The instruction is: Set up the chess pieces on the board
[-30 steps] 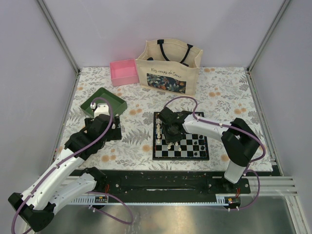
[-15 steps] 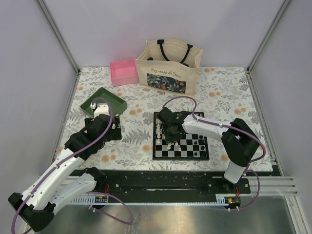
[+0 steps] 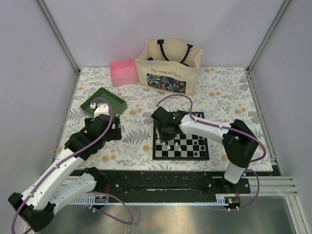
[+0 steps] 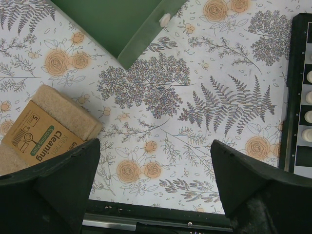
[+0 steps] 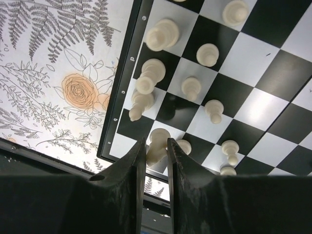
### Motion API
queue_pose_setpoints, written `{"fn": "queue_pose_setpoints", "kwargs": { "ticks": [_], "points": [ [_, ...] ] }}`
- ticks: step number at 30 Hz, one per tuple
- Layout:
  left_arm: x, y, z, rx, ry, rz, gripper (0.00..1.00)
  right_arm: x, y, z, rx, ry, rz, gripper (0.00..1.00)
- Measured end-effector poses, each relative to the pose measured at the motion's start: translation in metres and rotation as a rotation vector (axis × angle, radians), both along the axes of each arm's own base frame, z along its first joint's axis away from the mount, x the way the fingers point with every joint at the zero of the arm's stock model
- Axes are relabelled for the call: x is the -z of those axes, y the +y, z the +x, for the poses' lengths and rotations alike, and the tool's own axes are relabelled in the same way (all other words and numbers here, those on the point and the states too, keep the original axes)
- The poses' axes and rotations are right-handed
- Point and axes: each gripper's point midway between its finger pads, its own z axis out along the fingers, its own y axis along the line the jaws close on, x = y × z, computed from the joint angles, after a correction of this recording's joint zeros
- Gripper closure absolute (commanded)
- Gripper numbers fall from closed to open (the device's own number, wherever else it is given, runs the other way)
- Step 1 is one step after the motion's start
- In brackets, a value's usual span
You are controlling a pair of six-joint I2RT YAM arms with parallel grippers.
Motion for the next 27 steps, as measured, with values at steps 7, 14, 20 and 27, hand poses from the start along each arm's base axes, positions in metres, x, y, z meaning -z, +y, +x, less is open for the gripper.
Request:
{"fn": "queue_pose_setpoints", "kwargs": {
  "ticks": [7, 14, 20, 27],
  "points": [
    [0.000, 0.000, 0.000, 0.000, 0.000, 0.000, 0.01, 0.003, 0.010, -0.014, -0.044, 0.006, -0.006, 0.76],
    [0.000, 0.000, 0.000, 0.000, 0.000, 0.000, 0.01, 0.014, 0.015, -0.021, -0.060, 0.021, -0.023, 0.76],
    [0.000, 0.000, 0.000, 0.000, 0.000, 0.000, 0.01, 0.018, 0.018, -0.022, -0.058, 0.025, -0.023, 0.75],
    [0.000, 0.000, 0.000, 0.000, 0.000, 0.000, 0.01, 0.016, 0.025, -0.021, -0.063, 0.017, -0.009, 0.75]
  ]
}}
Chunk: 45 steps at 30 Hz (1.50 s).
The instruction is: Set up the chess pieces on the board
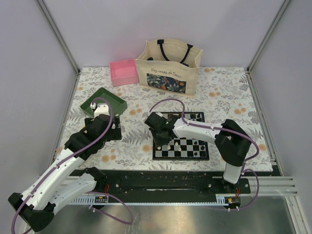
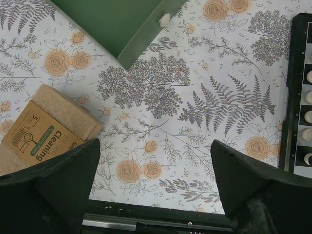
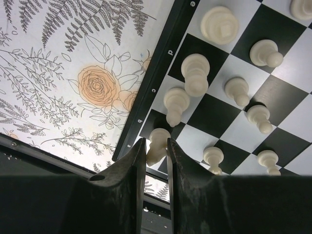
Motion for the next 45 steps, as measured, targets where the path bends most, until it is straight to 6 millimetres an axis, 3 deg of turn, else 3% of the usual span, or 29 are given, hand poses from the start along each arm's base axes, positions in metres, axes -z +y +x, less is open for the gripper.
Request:
{"fn": "queue_pose_setpoints", "kwargs": {
  "ticks": [10, 18, 27, 30, 35, 38, 45],
  "points": [
    [0.000, 0.000, 0.000, 0.000, -0.001, -0.001, 0.01, 0.002, 0.003, 0.000, 0.003, -0.001, 0.004, 0.72],
    [0.000, 0.000, 0.000, 0.000, -0.001, -0.001, 0.01, 0.006, 0.003, -0.001, 0.001, 0.004, -0.004, 0.60],
    [0.000, 0.000, 0.000, 0.000, -0.001, -0.001, 0.01, 0.004, 0.003, -0.001, -0.001, 0.003, -0.004, 0.55],
    [0.000, 0.000, 0.000, 0.000, -0.001, -0.001, 0.01, -0.008, 0.000, 0.000, 0.005, -0.019, 0.003, 0.53],
    [0.000, 0.000, 0.000, 0.000, -0.001, -0.001, 0.01, -0.046, -0.007, 0.008, 0.031, -0.115, 0.054, 0.53],
    [0.000, 0.000, 0.000, 0.000, -0.001, 0.000, 0.01, -0.060, -0.015, 0.009, 0.045, -0.153, 0.068, 0.53],
    [-0.002, 0.000, -0.001, 0.000, -0.008, -0.006, 0.01, -0.036, -0.034, 0.001, 0.049, -0.119, -0.021, 0.53]
  ]
}}
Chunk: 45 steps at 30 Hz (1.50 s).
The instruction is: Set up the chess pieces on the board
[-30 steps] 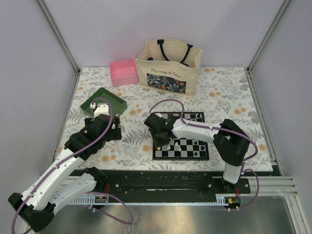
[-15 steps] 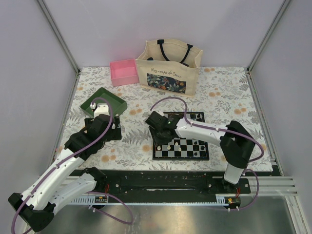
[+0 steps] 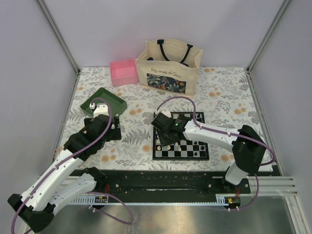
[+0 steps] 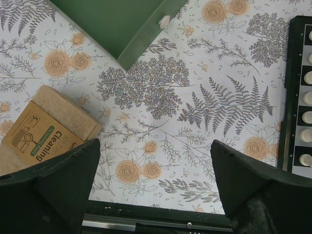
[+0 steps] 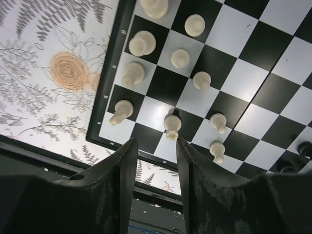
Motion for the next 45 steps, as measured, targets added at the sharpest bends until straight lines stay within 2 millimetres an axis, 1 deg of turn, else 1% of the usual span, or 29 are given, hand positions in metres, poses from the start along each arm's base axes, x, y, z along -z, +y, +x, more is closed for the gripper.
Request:
{"fn": "queue_pose_setpoints", "kwargs": {
  "ticks": [5, 9, 16, 28, 38, 45],
  "points": [
    [0.000, 0.000, 0.000, 0.000, -0.001, -0.001, 0.01, 0.017, -0.009, -0.001, 0.011, 0.028, -0.050, 0.54],
    [0.000, 0.000, 0.000, 0.000, -0.001, -0.001, 0.01, 0.024, -0.015, 0.001, 0.025, 0.039, -0.066, 0.55],
    [0.000, 0.000, 0.000, 0.000, -0.001, -0.001, 0.01, 0.029, -0.017, 0.004, 0.035, 0.052, -0.071, 0.61],
    [0.000, 0.000, 0.000, 0.000, -0.001, -0.001, 0.01, 0.037, -0.017, -0.001, 0.026, 0.084, -0.076, 0.65],
    [0.000, 0.000, 0.000, 0.000, -0.001, -0.001, 0.01, 0.039, -0.014, 0.001, 0.018, 0.080, -0.070, 0.82],
    [0.000, 0.000, 0.000, 0.000, -0.001, -0.001, 0.01, 0.038, -0.010, -0.004, 0.004, 0.102, -0.049, 0.82]
  ]
}}
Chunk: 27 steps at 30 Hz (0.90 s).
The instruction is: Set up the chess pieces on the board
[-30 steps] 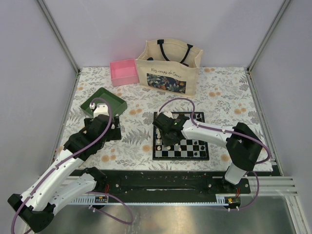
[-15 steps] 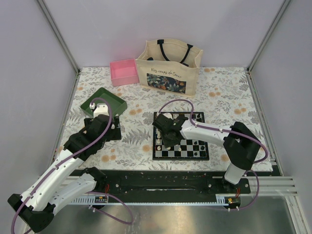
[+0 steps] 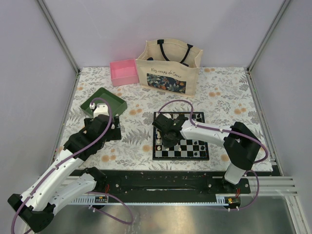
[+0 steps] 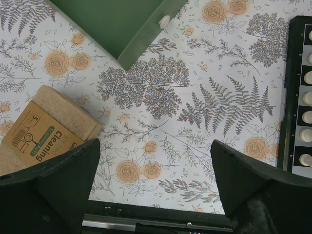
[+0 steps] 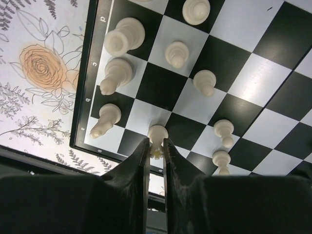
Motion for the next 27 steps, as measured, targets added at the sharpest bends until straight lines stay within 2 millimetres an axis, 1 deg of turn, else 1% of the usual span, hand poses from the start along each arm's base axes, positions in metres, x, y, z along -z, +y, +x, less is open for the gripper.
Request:
{"fn": "queue_pose_setpoints", "kwargs": {
  "ticks": [14, 21, 27],
  "points": [
    [0.000, 0.000, 0.000, 0.000, 0.000, 0.000, 0.01, -0.004, 0.021, -0.026, -0.065, 0.009, 0.033, 0.82],
    [0.000, 0.000, 0.000, 0.000, 0.000, 0.000, 0.01, -0.010, 0.033, -0.026, -0.079, -0.005, 0.058, 0.82],
    [0.000, 0.000, 0.000, 0.000, 0.000, 0.000, 0.01, -0.007, 0.040, -0.026, -0.087, -0.003, 0.058, 0.81]
  ]
}}
